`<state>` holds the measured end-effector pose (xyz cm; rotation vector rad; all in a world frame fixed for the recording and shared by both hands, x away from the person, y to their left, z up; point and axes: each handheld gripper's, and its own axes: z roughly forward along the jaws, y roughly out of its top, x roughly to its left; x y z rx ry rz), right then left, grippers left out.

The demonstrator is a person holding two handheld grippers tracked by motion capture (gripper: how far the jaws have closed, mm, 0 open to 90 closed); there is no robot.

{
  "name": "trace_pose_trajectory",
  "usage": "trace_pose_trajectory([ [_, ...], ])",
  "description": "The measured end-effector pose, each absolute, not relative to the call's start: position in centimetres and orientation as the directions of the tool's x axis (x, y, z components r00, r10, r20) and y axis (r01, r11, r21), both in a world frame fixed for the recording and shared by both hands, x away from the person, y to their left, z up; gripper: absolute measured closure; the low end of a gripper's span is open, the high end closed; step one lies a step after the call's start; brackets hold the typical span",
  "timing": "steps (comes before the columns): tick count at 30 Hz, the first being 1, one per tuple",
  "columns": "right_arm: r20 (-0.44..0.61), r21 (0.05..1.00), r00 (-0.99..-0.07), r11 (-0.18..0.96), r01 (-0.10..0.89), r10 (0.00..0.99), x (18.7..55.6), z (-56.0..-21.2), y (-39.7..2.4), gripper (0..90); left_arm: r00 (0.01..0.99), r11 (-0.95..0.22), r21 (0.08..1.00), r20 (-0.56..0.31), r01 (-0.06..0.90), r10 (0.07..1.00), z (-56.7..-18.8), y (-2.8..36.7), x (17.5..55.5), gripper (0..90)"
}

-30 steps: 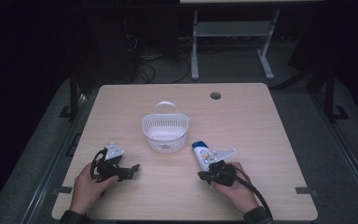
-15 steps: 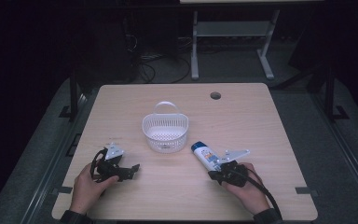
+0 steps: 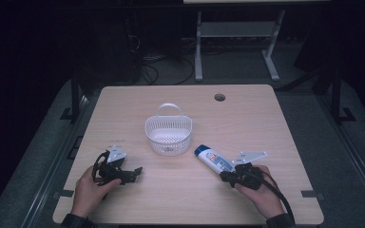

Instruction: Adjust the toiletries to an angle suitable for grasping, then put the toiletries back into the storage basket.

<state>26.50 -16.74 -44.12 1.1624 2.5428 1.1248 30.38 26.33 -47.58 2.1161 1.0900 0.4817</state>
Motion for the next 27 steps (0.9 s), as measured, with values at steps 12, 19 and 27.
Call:
trace_pose_trajectory([
  [12, 0.197, 0.721, -0.713, 0.394, 0.570, 0.673, 27.0, -42.7, -16.6, 56.8, 0.577, -0.403, 0.726, 0.010, 0.557, 0.817, -47.6, 26.3, 30.4, 12.7],
  [19, 0.179, 0.720, -0.695, 0.389, 0.575, 0.697, 27.9, -42.1, -16.5, 46.9, 0.577, -0.402, 0.726, 0.009, 0.558, 0.817, -47.6, 26.3, 30.4, 12.6],
  [27, 0.159, 0.709, -0.685, 0.401, 0.580, 0.711, 29.4, -41.2, -16.2, 41.6, 0.577, -0.403, 0.726, 0.010, 0.558, 0.817, -47.6, 26.3, 30.4, 12.7],
])
